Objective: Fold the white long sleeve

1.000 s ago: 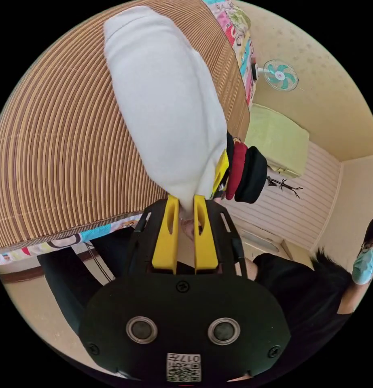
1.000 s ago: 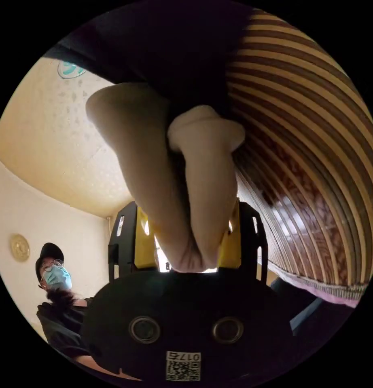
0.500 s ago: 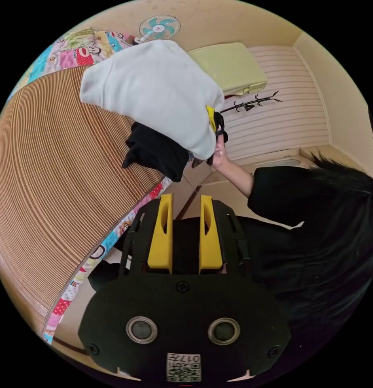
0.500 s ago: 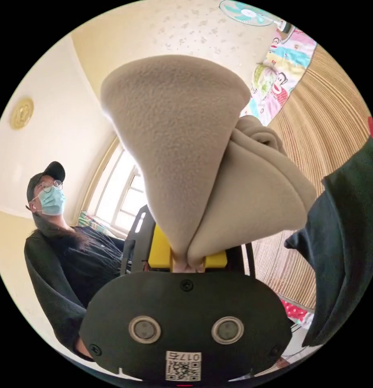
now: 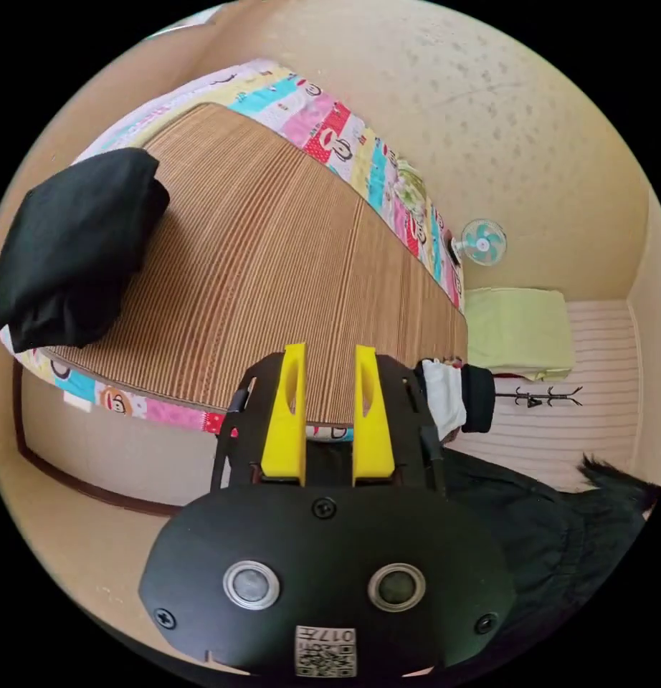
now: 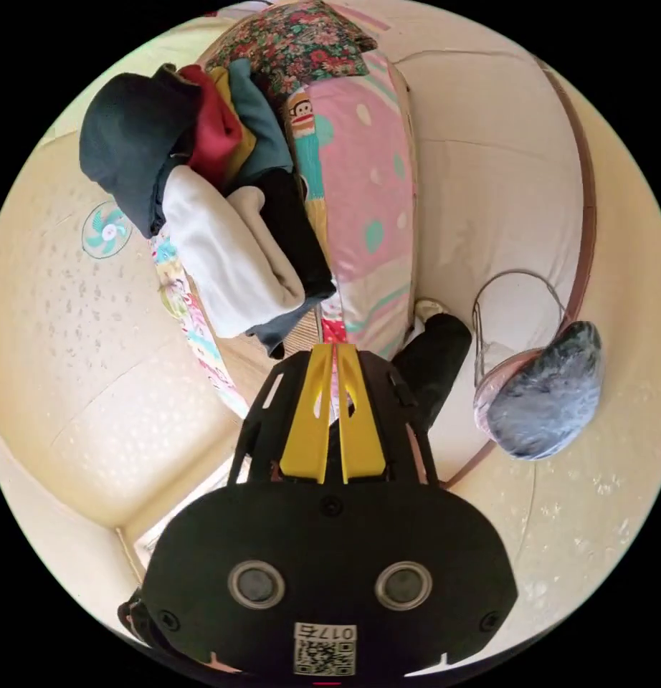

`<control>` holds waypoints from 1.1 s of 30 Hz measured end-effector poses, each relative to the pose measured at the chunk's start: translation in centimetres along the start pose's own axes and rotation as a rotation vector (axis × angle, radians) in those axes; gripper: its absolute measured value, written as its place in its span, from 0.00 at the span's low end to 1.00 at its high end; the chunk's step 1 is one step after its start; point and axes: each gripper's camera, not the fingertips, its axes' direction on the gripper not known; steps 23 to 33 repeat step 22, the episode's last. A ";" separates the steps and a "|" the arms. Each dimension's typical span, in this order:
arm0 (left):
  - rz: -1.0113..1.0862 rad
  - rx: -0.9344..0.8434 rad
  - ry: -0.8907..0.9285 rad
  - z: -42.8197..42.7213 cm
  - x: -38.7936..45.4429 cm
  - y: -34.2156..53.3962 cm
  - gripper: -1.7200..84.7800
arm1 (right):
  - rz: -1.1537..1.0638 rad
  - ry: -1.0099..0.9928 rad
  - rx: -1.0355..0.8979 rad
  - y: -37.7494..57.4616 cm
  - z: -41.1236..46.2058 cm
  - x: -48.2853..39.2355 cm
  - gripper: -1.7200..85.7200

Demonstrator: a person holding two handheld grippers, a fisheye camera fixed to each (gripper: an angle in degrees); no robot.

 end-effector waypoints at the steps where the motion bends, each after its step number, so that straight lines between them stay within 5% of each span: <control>1: -0.072 0.096 -0.046 -2.9 -2.9 -0.3 0.15 | 0.027 -0.047 0.028 2.3 1.2 0.8 0.03; 7: -0.356 0.323 -0.234 -13.7 -16.5 -3.9 0.17 | 0.124 -0.581 0.141 11.3 9.1 1.5 0.03; 10: -0.441 0.411 -0.359 -17.2 -21.3 -5.4 0.17 | 0.015 -0.884 0.003 13.9 13.6 -1.7 0.02; 15: -0.672 0.411 -0.403 -16.2 -29.5 -5.7 0.18 | -0.231 -0.665 -0.221 17.6 15.6 -10.3 0.03; 19: -0.790 0.551 -0.117 -13.6 -33.1 -3.0 0.09 | -0.360 -0.663 -0.320 20.7 16.0 -15.3 0.03; 22: -0.518 0.639 0.098 -14.1 -28.7 -3.4 0.07 | -0.438 -0.679 -0.355 23.6 17.1 -18.7 0.03; 33: -0.518 0.639 0.098 -14.1 -28.7 -3.4 0.07 | -0.438 -0.679 -0.355 23.6 17.1 -18.7 0.03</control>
